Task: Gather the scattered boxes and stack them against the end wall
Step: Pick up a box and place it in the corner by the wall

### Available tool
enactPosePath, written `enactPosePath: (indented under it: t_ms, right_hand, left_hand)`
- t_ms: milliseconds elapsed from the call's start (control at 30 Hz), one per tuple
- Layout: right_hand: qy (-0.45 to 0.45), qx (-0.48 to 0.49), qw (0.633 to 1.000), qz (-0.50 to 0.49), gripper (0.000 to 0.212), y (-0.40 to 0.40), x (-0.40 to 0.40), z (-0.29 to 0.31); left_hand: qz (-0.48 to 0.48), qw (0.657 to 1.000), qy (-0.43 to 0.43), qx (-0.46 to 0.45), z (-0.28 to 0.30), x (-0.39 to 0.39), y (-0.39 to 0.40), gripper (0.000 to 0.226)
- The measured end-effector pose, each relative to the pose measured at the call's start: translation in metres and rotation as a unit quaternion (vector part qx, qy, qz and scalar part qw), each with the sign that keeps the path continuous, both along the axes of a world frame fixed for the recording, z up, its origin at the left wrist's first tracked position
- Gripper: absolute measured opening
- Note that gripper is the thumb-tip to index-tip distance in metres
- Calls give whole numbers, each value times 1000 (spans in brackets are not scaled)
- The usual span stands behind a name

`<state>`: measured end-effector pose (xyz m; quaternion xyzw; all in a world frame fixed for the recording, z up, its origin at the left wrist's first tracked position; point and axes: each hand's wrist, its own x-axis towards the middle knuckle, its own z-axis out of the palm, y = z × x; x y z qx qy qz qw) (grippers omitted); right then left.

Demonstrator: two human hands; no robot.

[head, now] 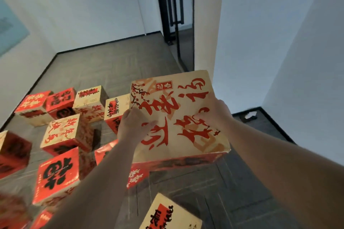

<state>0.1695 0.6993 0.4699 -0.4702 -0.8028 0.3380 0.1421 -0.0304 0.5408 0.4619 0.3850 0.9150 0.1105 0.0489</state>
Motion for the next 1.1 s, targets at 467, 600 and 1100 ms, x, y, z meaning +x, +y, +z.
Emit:
enactPosePath:
  t_ms: [467,600,1100]
  right_hand:
    - [18,49,990,133,57,230,-210,18]
    - [11,50,989,141,59,291,-275,22]
    - [22,18,975,218,53,507,-590,29]
  left_hand:
    - [131,988,-27,77,4,-175,186,79]
    - [145,986,-23,75,5,-230,242,82]
    - [249,963,-57,88,26,-515,451,82]
